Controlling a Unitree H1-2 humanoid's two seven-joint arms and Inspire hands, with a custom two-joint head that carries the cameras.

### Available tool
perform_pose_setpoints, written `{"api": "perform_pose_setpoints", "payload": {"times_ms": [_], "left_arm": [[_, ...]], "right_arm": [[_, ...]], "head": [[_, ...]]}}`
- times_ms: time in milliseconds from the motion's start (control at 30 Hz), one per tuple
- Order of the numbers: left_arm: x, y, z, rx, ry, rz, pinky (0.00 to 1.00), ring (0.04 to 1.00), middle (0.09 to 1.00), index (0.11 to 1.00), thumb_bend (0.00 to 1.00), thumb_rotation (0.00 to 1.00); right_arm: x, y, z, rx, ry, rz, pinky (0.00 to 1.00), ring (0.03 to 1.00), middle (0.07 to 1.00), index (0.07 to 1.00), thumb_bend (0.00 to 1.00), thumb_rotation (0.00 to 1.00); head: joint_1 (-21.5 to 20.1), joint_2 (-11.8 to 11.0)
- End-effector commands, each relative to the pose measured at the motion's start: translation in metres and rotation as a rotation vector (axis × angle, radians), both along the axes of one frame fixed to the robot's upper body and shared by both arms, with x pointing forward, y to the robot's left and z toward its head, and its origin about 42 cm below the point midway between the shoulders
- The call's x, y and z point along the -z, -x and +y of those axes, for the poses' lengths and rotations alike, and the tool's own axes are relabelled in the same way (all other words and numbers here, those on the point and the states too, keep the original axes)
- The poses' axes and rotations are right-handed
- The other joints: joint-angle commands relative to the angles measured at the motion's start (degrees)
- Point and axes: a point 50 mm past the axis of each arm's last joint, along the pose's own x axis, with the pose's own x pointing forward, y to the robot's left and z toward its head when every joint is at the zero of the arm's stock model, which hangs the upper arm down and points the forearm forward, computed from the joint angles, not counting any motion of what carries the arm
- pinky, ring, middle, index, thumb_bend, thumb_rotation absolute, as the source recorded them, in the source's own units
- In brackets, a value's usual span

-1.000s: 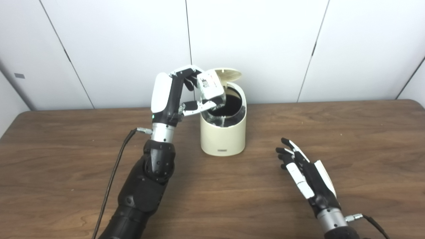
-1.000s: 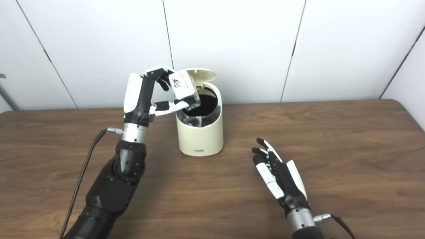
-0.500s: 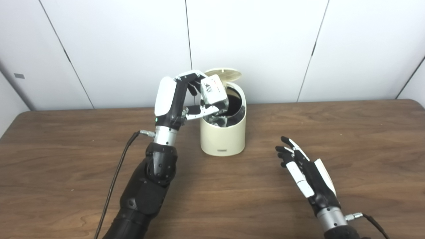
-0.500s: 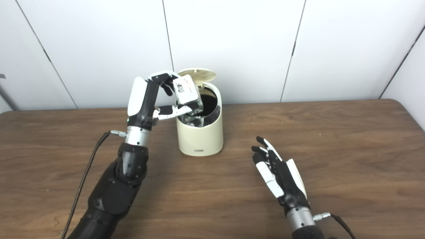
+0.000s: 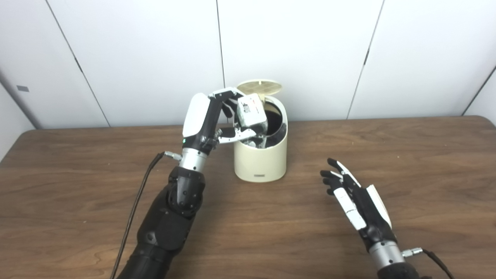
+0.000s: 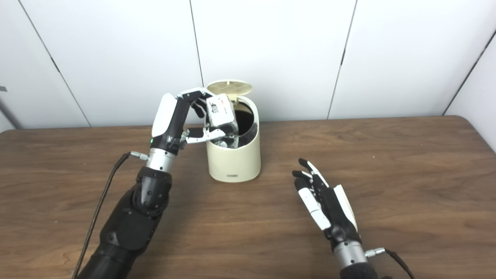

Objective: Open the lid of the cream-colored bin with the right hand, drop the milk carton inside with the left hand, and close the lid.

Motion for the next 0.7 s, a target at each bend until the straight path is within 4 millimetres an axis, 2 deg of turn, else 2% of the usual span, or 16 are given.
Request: {"api": "perform_pose_setpoints", "payload": {"times_ms": [0, 333, 533, 633, 667], "left_arm": [[-0.0293, -0.0043, -0.0044, 0.027, 0.012, -0.082, 0.38, 0.482, 0.575, 0.560, 1.00, 0.03], [-0.0303, -0.0026, -0.0033, 0.031, 0.019, -0.081, 0.42, 0.506, 0.589, 0.567, 1.00, 0.04], [-0.0305, -0.0017, -0.0033, 0.016, 0.037, -0.108, 0.43, 0.493, 0.574, 0.559, 1.00, 0.07], [-0.0303, 0.0004, -0.0038, 0.012, 0.077, -0.125, 0.42, 0.480, 0.564, 0.546, 0.87, 0.01], [-0.0305, 0.0014, -0.0042, 0.009, 0.091, -0.134, 0.42, 0.482, 0.540, 0.512, 0.70, 0.01]], "right_arm": [[-0.0180, -0.0045, 0.0011, -0.006, 0.000, -0.088, 0.75, 0.815, 0.827, 0.912, 0.53, 1.00], [-0.0153, -0.0051, -0.0021, -0.004, 0.004, -0.084, 0.75, 0.817, 0.827, 0.913, 0.54, 1.00], [-0.0139, -0.0055, -0.0034, -0.001, 0.003, -0.083, 0.74, 0.810, 0.823, 0.910, 0.53, 1.00], [-0.0141, -0.0048, -0.0038, -0.003, 0.012, -0.079, 0.74, 0.810, 0.824, 0.912, 0.52, 1.00], [-0.0142, -0.0045, -0.0041, -0.003, 0.009, -0.076, 0.73, 0.811, 0.826, 0.912, 0.52, 1.00]], "head": [[0.02, 0.13], [0.39, 0.10], [0.64, 0.00], [0.69, 0.00], [0.71, 0.07]]}}
